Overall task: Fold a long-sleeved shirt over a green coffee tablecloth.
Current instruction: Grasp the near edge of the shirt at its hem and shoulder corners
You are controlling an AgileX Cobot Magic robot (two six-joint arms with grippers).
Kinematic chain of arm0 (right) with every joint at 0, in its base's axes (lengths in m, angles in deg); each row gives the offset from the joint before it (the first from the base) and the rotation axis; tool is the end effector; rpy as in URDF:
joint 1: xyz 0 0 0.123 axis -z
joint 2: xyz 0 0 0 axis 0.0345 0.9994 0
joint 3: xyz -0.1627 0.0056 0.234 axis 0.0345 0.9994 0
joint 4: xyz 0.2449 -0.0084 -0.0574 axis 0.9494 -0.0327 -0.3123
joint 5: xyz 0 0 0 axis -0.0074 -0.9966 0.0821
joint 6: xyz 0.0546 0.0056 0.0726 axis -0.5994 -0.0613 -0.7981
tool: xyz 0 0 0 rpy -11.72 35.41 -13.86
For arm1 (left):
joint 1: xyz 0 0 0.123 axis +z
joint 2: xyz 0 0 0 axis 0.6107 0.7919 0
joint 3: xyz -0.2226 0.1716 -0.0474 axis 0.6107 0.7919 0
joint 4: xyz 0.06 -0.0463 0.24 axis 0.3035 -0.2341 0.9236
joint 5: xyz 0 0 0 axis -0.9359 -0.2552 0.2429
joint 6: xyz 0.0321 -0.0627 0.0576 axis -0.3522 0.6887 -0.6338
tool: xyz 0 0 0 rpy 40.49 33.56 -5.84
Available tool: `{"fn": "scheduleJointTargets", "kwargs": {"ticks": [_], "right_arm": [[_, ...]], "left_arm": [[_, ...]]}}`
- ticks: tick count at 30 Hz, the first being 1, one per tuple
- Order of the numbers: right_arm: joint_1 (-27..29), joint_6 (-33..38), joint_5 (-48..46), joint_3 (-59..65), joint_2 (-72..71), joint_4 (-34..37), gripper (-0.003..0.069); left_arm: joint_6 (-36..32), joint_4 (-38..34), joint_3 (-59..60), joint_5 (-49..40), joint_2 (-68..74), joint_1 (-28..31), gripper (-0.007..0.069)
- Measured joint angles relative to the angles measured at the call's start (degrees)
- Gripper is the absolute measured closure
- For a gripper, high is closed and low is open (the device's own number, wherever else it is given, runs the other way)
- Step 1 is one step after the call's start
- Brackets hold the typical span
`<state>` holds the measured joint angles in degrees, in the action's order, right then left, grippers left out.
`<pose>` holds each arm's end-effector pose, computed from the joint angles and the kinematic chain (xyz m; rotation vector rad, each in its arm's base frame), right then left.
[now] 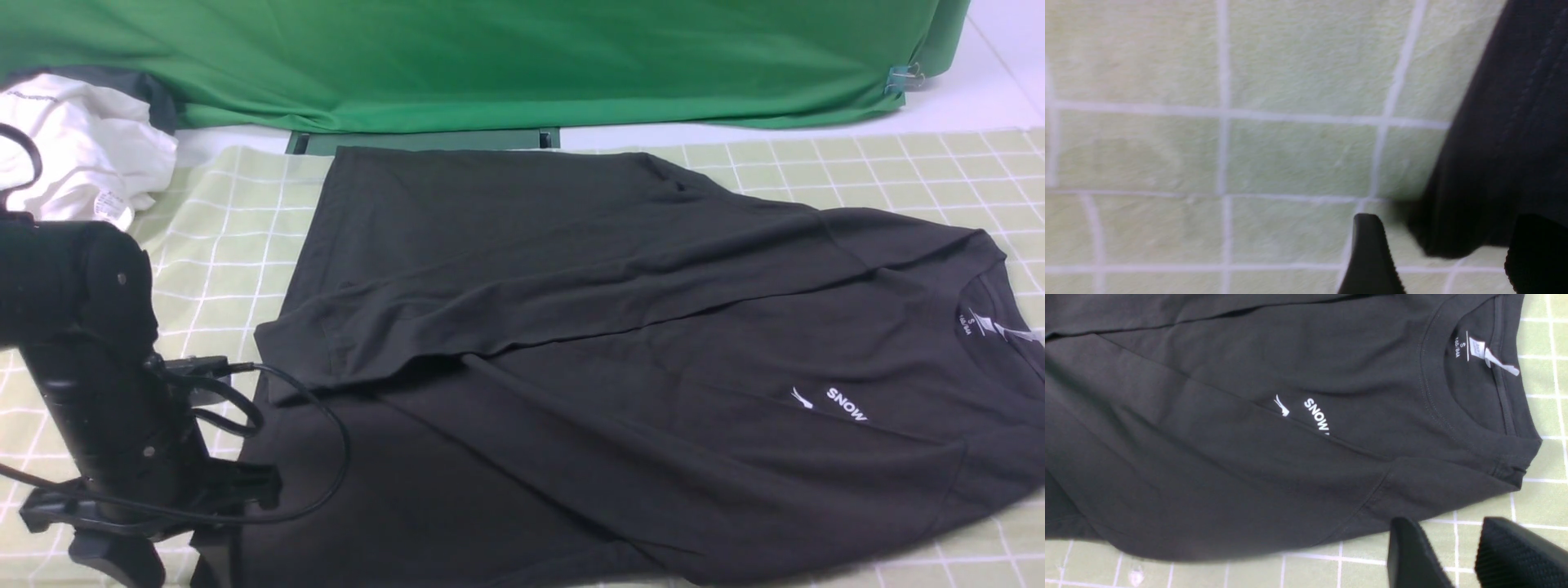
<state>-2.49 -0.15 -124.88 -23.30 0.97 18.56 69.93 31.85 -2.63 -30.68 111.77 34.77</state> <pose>0.1487 0.0186 0.3328 -0.0927 2.4088 0.2356 0.2400 -0.0225 0.1635 0.2187 -2.8823 0.1248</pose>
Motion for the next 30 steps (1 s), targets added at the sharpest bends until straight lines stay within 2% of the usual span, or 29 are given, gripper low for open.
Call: {"fn": "scheduleJointTargets", "kwargs": {"ticks": [5,12,15,18,20,23,24,25,27,30], "right_arm": [[0.0,0.0,0.0,0.0,0.0,0.0,0.0419],[0.0,0.0,0.0,0.0,0.0,0.0,0.0419],[-0.2,0.0,0.0,0.0,0.0,0.0,0.0419],[-2.3,0.1,0.4,0.1,0.0,0.0,0.0419],[-6.3,1.9,1.7,1.0,0.1,0.0,0.0419],[-13.3,5.8,4.4,3.5,1.6,0.0,0.0417],[-14.4,6.4,4.7,3.8,2.0,0.0,0.0416],[-19.5,8.4,5.2,5.2,4.5,0.1,0.0393],[-25.2,10.6,5.5,6.0,9.0,0.0,0.0351],[-30.7,13.1,6.2,6.3,14.4,0.0,0.0298]], "left_arm": [[-0.1,-3.7,2.7,5.1,0.0,0.0,0.0191],[-0.1,-3.9,3.4,6.0,0.0,0.0,0.0199],[-0.1,-4.0,3.4,6.3,0.0,0.0,0.0235],[-0.2,-4.6,3.5,7.1,0.0,0.1,0.0351],[-2.0,-4.8,3.6,7.3,0.0,0.1,0.0472],[-5.6,-5.3,3.6,7.0,0.0,0.1,0.0585],[-5.6,-5.4,3.6,7.0,0.0,0.1,0.0587],[-6.4,-5.9,3.6,7.2,0.0,0.1,0.0601],[-6.7,-6.3,3.6,7.8,-0.4,0.1,0.0603],[-7.3,-6.6,3.6,8.5,-1.4,0.1,0.0603]]}}
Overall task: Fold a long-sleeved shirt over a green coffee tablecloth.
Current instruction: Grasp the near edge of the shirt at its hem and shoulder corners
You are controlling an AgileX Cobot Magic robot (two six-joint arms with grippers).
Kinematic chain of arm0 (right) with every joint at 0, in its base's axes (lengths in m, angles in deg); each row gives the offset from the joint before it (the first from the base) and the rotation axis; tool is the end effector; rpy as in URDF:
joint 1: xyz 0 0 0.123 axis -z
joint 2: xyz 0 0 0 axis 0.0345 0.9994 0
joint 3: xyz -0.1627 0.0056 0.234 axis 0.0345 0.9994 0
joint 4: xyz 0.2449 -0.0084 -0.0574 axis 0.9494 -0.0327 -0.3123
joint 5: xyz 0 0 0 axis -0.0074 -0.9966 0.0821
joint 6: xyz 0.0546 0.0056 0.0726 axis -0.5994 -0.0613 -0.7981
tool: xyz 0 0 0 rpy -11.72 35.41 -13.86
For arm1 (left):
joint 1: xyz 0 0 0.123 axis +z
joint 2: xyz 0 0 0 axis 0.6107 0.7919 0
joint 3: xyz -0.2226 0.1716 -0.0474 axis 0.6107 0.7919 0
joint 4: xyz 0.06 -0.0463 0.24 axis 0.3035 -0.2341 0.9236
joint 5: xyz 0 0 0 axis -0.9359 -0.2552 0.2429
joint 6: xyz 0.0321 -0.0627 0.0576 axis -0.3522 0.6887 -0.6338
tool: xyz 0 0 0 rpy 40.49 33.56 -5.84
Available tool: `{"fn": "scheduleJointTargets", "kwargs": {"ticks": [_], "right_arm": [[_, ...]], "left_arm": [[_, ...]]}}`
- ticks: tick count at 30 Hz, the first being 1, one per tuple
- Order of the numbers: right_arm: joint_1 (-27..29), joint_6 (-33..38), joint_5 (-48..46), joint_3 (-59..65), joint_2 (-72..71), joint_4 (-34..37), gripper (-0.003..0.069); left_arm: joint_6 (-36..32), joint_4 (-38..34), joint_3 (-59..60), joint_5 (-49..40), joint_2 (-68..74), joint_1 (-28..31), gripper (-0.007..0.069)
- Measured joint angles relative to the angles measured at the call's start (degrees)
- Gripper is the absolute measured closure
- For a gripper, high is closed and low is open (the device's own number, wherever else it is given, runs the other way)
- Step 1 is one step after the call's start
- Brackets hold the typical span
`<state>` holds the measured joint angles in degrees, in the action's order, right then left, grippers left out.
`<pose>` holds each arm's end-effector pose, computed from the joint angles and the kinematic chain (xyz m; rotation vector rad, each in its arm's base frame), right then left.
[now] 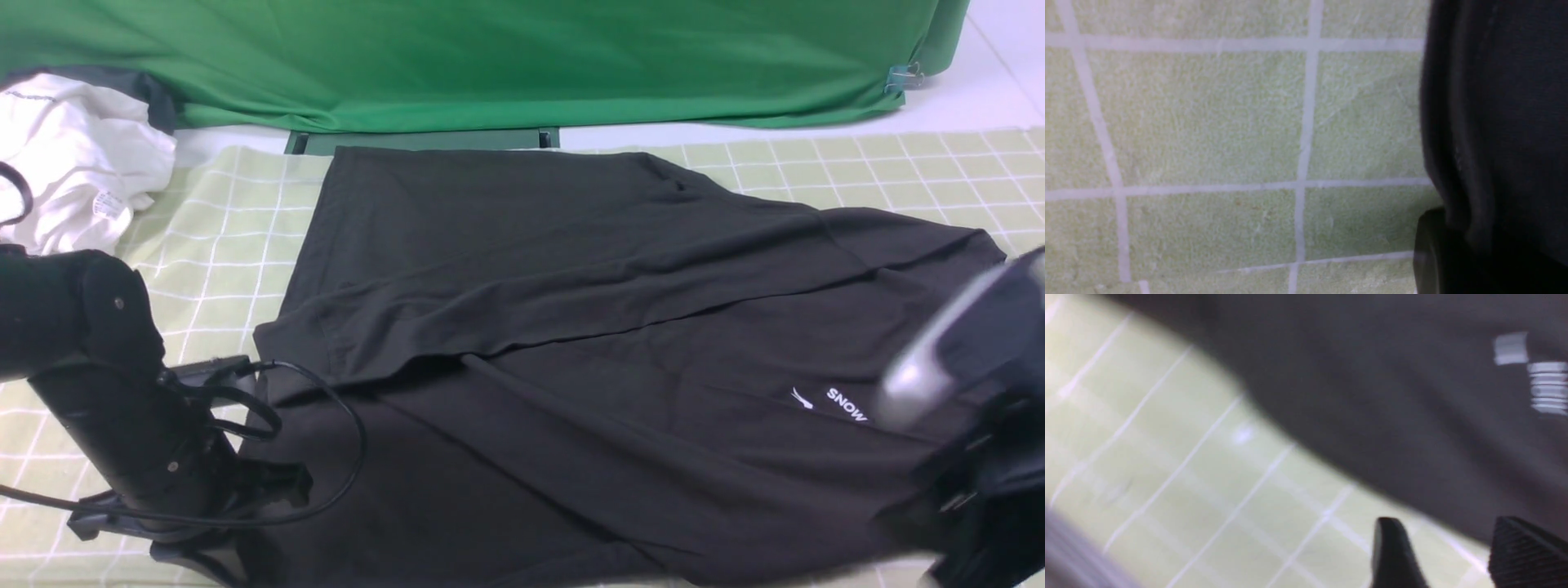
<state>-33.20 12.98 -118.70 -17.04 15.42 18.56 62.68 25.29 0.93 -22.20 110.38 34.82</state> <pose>0.1564 0.1133 0.2615 -1.0365 2.4790 0.3393 0.2380 -0.0295 0.1565 0.1637 -2.9906 0.2769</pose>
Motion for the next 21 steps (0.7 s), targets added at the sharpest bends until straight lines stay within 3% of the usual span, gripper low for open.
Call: {"fn": "scheduleJointTargets", "kwargs": {"ticks": [2,6,16,18,21], "right_arm": [[-5.8,2.0,1.9,0.0,7.3,-0.3,0.0249],[-12.2,1.9,6.5,-1.1,16.7,-3.0,0.0218],[-14.5,-6.4,11.3,-5.0,30.7,-15.8,0.0215],[-14.5,-7.0,12.2,-5.3,32.6,-16.1,0.0226],[-14.5,-7.1,11.8,-5.7,33.1,-16.0,0.033]], "left_arm": [[0.0,0.0,0.0,0.3,-1.8,0.0,0.0603],[-0.4,0.1,0.0,0.8,-4.5,0.0,0.0603],[-0.4,0.1,0.0,1.6,-6.7,0.0,0.0603],[-0.4,0.1,0.0,1.8,-6.7,0.0,0.0603],[-0.4,0.1,0.0,2.3,-6.7,0.0,0.0603]]}}
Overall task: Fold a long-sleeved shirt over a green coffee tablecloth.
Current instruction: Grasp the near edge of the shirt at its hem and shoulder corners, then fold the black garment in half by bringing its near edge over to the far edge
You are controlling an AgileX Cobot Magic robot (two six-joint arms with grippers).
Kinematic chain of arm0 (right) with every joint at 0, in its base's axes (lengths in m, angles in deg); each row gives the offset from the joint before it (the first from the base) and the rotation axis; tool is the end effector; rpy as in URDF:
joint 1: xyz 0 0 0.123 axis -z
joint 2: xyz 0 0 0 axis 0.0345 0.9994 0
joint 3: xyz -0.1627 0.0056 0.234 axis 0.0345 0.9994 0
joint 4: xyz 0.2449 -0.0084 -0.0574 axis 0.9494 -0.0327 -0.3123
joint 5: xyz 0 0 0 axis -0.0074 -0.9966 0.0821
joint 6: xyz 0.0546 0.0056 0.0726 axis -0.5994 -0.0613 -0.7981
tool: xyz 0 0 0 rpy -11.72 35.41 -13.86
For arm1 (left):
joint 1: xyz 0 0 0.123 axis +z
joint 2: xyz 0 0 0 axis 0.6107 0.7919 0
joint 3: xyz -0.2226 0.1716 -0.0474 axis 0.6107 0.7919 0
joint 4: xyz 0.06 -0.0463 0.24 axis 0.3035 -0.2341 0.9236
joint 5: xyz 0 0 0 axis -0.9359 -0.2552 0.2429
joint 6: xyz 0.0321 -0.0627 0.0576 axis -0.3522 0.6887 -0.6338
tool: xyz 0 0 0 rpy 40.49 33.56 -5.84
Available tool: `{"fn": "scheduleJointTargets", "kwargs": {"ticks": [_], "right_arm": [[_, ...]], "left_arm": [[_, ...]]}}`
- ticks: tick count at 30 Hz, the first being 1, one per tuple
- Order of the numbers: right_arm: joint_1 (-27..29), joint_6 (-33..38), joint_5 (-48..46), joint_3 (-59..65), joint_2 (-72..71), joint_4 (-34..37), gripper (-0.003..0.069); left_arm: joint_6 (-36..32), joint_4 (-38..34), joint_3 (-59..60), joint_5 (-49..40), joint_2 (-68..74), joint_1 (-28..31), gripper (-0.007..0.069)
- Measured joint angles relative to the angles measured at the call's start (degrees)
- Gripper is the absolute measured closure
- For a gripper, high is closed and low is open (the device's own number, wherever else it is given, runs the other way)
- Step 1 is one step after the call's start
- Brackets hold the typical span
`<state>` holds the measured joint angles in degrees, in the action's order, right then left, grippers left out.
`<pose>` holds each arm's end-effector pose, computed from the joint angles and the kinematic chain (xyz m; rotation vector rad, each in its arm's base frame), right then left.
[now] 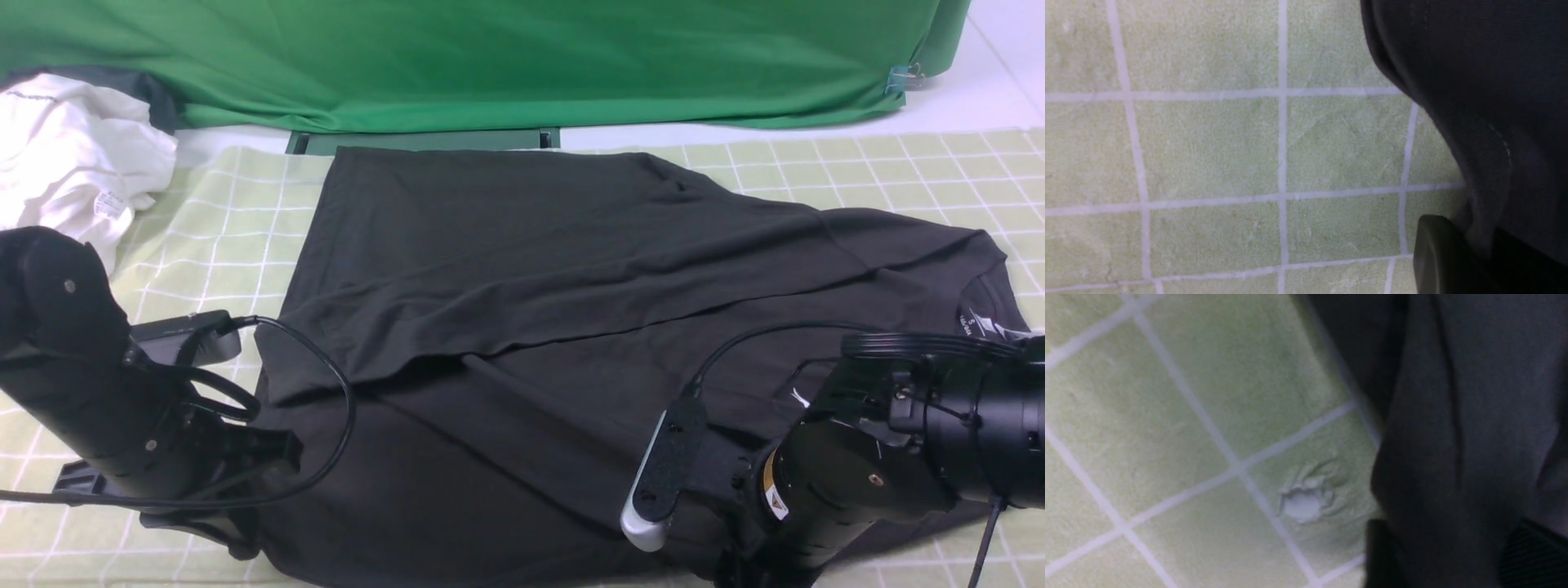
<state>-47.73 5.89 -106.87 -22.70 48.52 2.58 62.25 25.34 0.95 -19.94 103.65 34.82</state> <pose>0.1967 0.1989 0.1521 -1.5131 2.5399 0.0362 0.2359 -0.0288 0.1842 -0.1453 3.1014 -0.3006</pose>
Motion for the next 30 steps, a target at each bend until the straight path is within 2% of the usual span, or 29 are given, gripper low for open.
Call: {"fn": "scheduleJointTargets", "kwargs": {"ticks": [2,3,6,12,24,28,30], "right_arm": [[0.0,0.0,0.3,-0.1,0.1,-0.8,0.0438],[0.0,0.0,0.4,-0.2,0.1,-1.5,0.0526],[0.0,0.0,-1.4,-1.4,0.1,-1.6,0.0608],[0.0,0.0,-8.2,-4.6,-1.5,-1.1,0.061],[-0.5,-0.3,-14.9,-5.0,-7.5,-0.5,0.061],[-0.5,-1.0,-17.3,-4.4,-8.0,2.4,0.061],[-0.5,-1.5,-18.8,-2.5,-8.0,6.4,0.061]], "left_arm": [[0.0,0.0,0.0,0.2,0.0,-0.1,0.0603],[0.0,0.0,-0.1,0.1,0.0,-0.1,0.0603],[-0.2,0.5,-1.8,-1.7,0.0,-0.1,0.0603],[-1.4,0.5,-7.5,-7.9,-0.6,-0.1,0.0603],[-1.5,1.3,-8.3,-13.8,-8.2,-0.1,0.0603],[-1.5,1.3,-6.6,-14.6,-10.5,-0.1,0.0603],[-1.5,0.3,-3.6,-14.7,-12.0,-0.1,0.0603]]}}
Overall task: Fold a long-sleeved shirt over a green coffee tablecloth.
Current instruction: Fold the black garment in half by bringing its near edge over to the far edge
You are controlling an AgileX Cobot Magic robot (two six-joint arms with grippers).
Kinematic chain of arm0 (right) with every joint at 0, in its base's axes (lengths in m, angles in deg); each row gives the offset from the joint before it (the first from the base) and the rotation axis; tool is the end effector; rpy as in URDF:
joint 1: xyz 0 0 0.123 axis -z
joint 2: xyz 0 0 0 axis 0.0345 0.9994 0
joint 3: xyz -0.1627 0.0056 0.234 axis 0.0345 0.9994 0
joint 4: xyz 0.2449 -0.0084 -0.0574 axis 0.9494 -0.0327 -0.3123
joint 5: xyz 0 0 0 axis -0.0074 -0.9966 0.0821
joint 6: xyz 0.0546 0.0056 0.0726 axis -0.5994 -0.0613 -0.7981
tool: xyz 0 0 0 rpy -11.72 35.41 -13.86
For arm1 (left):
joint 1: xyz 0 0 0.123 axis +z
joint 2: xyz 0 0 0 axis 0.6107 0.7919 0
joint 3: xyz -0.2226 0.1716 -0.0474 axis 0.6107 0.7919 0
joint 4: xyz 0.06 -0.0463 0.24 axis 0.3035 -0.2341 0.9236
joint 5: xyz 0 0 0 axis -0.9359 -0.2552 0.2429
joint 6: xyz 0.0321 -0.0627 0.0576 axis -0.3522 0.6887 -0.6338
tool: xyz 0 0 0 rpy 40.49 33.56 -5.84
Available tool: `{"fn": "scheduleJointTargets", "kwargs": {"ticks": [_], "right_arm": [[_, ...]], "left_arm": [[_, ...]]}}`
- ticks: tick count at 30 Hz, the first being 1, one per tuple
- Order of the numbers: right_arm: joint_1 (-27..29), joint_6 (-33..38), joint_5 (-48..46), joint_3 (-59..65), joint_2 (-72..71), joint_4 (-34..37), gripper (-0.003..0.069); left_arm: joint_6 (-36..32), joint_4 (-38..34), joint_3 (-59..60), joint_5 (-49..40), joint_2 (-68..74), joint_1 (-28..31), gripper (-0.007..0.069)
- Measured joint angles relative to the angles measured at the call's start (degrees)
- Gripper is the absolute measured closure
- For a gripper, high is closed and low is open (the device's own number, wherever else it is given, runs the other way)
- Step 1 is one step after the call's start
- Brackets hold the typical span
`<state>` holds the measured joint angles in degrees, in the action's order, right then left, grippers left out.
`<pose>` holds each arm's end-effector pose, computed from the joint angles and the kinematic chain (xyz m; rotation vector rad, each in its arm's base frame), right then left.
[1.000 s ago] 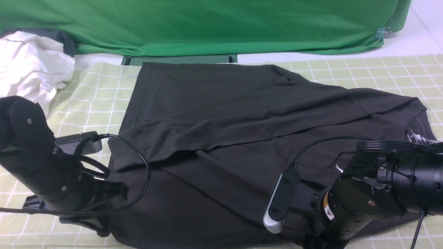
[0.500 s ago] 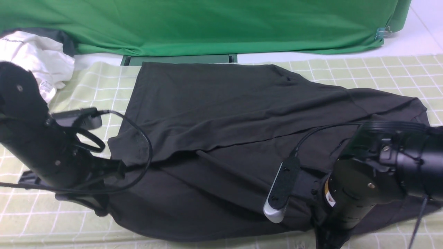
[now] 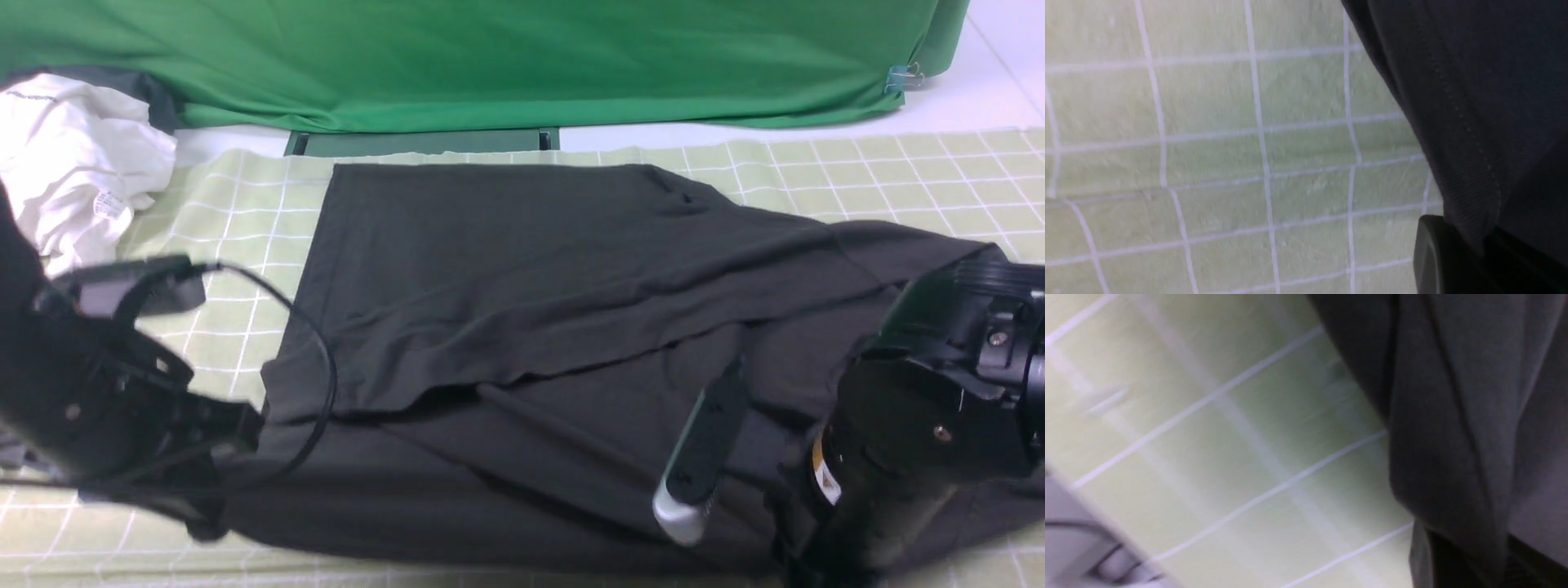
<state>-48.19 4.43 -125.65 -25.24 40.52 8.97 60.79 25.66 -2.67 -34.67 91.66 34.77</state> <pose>0.1715 0.1865 0.1959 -1.4750 2.7466 0.1044 0.2054 -0.0300 0.2450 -0.0145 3.0831 -0.3411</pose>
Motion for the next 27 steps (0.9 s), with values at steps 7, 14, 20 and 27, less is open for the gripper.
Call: {"fn": "scheduleJointTargets", "kwargs": {"ticks": [7,14,20,27], "right_arm": [[0.0,-2.6,-5.3,4.8,-1.2,8.8,0.0611],[1.1,-9.2,-4.8,0.8,-1.7,-1.9,0.0612],[10.2,-9.4,-1.5,-9.3,1.7,-5.0,0.0611],[18.3,-6.0,0.0,-24.4,11.2,-5.7,0.0611]], "left_arm": [[2.3,-3.1,9.2,1.1,-6.2,0.0,0.0603],[5.4,-3.4,3.8,4.1,-8.0,0.0,0.0603],[7.9,-1.4,-2.1,13.5,-1.4,0.0,0.0603],[8.8,-1.5,-15.4,19.0,13.6,0.0,0.0603]]}}
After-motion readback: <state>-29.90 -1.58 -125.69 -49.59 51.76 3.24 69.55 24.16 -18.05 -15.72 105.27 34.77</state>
